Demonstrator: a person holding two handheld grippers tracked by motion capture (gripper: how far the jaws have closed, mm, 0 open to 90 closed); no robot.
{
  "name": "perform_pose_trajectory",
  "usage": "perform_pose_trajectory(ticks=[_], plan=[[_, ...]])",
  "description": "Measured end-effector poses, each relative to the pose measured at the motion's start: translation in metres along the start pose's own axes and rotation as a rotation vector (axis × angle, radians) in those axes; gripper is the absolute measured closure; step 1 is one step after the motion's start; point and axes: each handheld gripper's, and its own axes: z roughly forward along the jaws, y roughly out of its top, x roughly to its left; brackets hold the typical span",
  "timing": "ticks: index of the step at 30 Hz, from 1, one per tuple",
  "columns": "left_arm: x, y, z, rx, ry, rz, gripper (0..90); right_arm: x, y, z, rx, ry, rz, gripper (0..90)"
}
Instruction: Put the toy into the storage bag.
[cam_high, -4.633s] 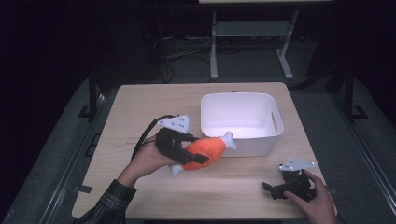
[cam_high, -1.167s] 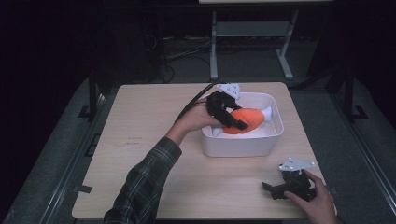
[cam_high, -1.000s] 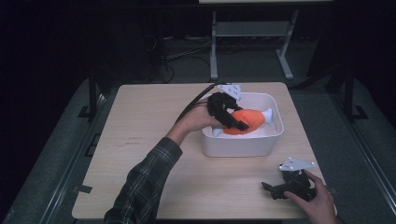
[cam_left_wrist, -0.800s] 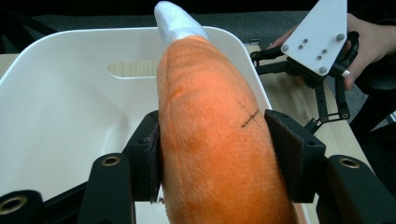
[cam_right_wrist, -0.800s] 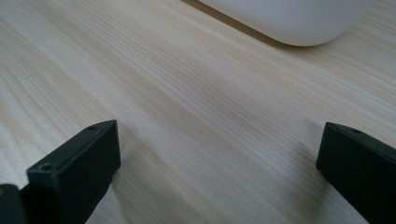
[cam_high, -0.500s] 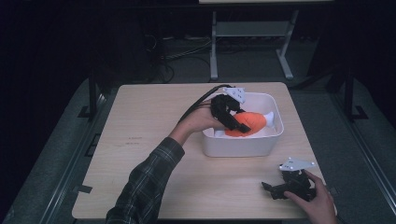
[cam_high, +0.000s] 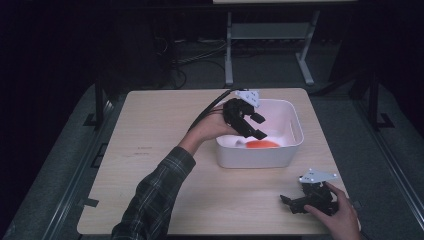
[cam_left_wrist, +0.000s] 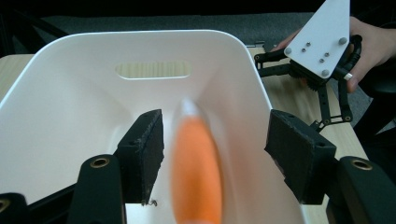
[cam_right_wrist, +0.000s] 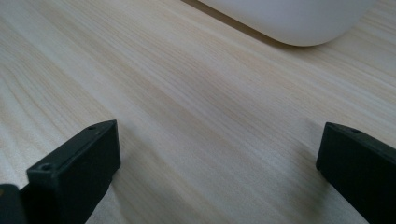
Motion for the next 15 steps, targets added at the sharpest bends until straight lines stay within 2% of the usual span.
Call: perform_pose_trajectory(ticks=[7, 8, 13, 15], plan=[[-0.010, -0.002, -0.021, -0.040, 0.009, -0.021, 36.1, 0.000, 0.000, 0.000, 0.000, 0.000, 0.000, 0.0], [-0.012, -0.003, -0.023, -0.046, 0.011, -0.035, 36.1, 0.000, 0.000, 0.000, 0.000, 0.000, 0.000, 0.0], [-0.017, -0.007, -0.036, -0.047, 0.037, -0.043, 33.8, 0.000, 0.000, 0.000, -0.001, 0.001, -0.001, 0.0], [-0.021, -0.011, -0.045, -0.062, 0.055, -0.058, 32.5, 0.000, 0.000, 0.000, -0.003, 0.000, -0.005, 0.0]])
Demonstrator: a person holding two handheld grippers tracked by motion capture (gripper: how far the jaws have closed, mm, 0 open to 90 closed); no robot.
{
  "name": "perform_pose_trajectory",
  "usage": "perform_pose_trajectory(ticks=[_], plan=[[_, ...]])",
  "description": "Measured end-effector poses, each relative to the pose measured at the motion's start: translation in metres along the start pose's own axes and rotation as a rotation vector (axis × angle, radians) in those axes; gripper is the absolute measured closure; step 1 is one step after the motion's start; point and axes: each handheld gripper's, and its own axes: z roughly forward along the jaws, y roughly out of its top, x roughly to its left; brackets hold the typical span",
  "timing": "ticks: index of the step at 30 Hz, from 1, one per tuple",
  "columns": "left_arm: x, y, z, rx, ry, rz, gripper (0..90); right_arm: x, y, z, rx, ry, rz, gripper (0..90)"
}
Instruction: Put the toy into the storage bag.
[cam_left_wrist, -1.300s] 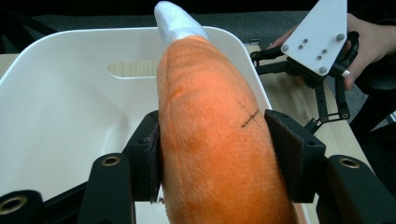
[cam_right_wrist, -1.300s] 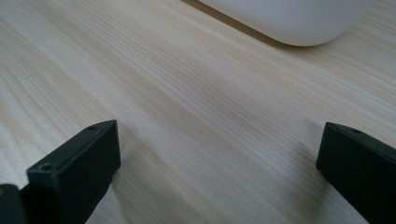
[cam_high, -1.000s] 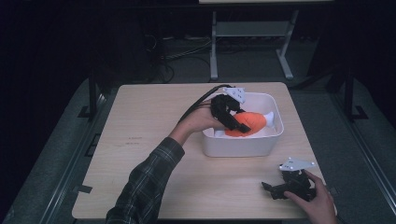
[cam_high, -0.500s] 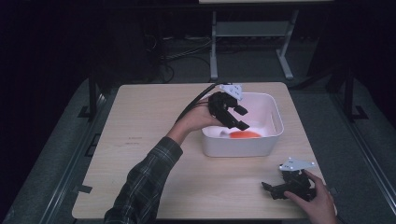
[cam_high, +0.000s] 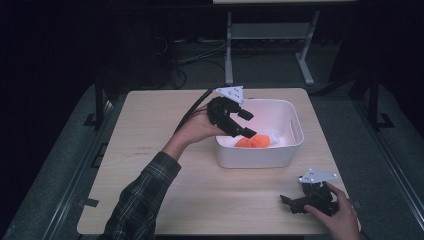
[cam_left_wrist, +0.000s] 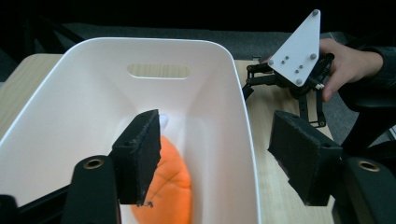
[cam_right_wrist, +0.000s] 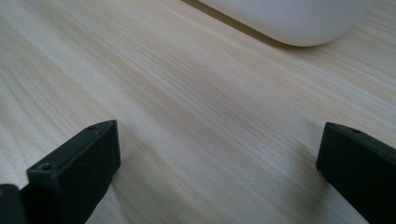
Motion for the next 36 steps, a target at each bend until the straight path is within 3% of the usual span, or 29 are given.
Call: perform_pose_trajectory(ticks=[12, 18, 36], plan=[[-0.016, -0.020, -0.027, 0.010, 0.112, -0.049, 22.5, 0.000, 0.000, 0.000, 0.001, 0.001, 0.002, 0.0], [-0.027, -0.038, -0.040, 0.012, 0.164, -0.082, 18.4, 0.000, 0.000, 0.000, 0.000, 0.001, 0.001, 0.0], [-0.052, -0.079, -0.057, 0.027, 0.281, -0.152, 13.9, 0.000, 0.000, 0.000, 0.000, 0.001, 0.000, 0.0]])
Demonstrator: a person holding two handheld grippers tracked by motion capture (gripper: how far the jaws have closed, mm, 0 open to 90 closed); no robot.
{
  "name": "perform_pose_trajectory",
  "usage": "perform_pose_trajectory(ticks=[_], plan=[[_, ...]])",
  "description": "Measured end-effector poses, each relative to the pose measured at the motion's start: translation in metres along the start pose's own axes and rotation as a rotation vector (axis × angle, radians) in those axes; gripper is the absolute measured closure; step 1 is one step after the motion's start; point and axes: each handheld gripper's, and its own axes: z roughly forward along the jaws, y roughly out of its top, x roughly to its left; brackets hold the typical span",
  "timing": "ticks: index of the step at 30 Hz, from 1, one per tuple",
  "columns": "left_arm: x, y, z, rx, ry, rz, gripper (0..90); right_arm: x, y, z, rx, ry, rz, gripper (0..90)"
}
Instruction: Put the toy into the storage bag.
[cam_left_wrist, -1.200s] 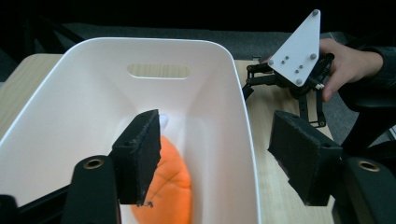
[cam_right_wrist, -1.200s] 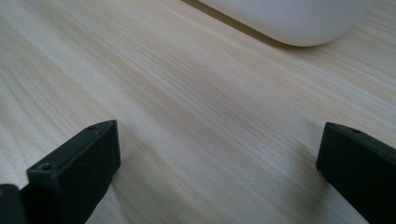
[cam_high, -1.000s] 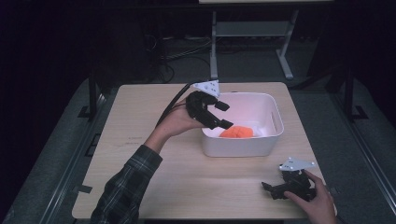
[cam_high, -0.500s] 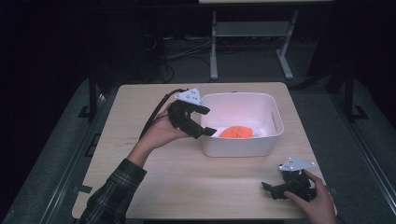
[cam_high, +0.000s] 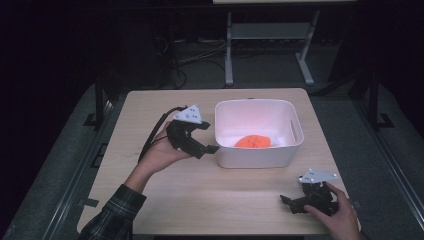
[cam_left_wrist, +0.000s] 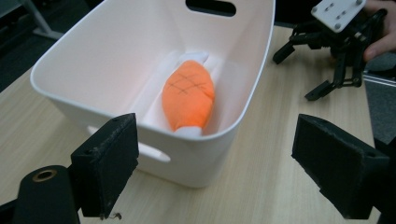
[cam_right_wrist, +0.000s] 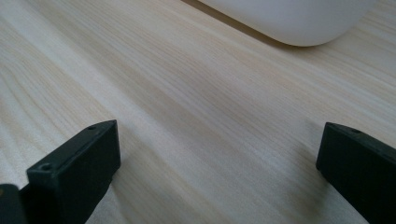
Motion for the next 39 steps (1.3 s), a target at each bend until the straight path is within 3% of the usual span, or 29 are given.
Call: perform_pose_trajectory(ticks=[7, 21, 31, 39], plan=[[-0.003, -0.019, -0.003, -0.012, 0.034, -0.024, 14.0, 0.000, 0.000, 0.000, 0.000, -0.001, 0.001, 0.0], [-0.010, -0.056, -0.011, -0.018, 0.064, -0.080, 14.0, 0.000, 0.000, 0.000, 0.000, 0.000, 0.000, 0.0], [-0.018, -0.073, -0.014, -0.016, 0.101, -0.080, 14.0, 0.000, 0.000, 0.000, 0.001, 0.000, 0.000, 0.0], [-0.024, -0.091, -0.018, -0.021, 0.126, -0.104, 14.1, 0.000, 0.000, 0.000, 0.001, -0.002, 0.000, 0.0]])
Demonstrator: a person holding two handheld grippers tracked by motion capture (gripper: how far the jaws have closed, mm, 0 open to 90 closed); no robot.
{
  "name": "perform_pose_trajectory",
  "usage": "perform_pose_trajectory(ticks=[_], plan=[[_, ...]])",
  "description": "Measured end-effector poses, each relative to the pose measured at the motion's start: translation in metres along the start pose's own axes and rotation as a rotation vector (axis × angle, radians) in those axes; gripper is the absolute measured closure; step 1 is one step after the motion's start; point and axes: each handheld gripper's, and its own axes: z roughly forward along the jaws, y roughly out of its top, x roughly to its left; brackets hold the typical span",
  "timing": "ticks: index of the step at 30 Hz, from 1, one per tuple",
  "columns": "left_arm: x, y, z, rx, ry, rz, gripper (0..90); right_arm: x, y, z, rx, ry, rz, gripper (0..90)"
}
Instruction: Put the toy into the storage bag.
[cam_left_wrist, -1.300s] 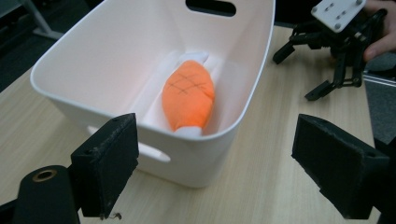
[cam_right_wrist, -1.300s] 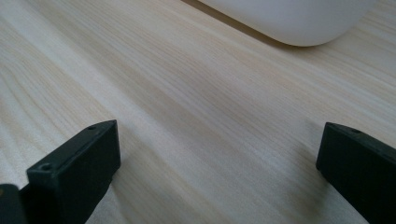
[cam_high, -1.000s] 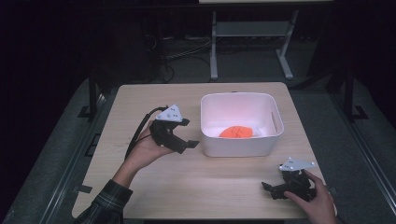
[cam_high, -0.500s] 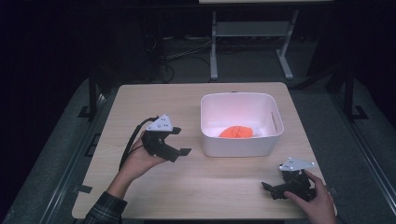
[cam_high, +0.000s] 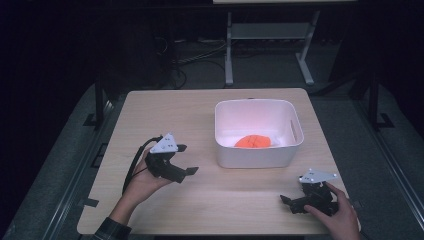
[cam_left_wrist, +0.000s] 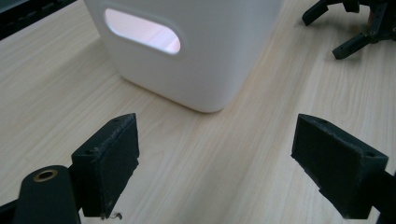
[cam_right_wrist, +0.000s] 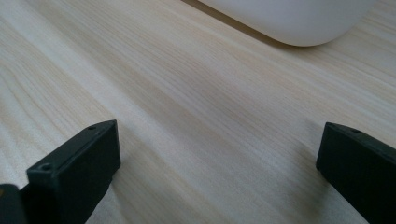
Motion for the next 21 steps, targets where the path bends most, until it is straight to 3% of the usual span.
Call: perform_pose_trajectory(ticks=[21], plan=[[-0.004, -0.059, -0.022, 0.002, 0.070, -0.089, 14.5, 0.000, 0.000, 0.000, 0.000, 0.000, -0.001, 0.0]])
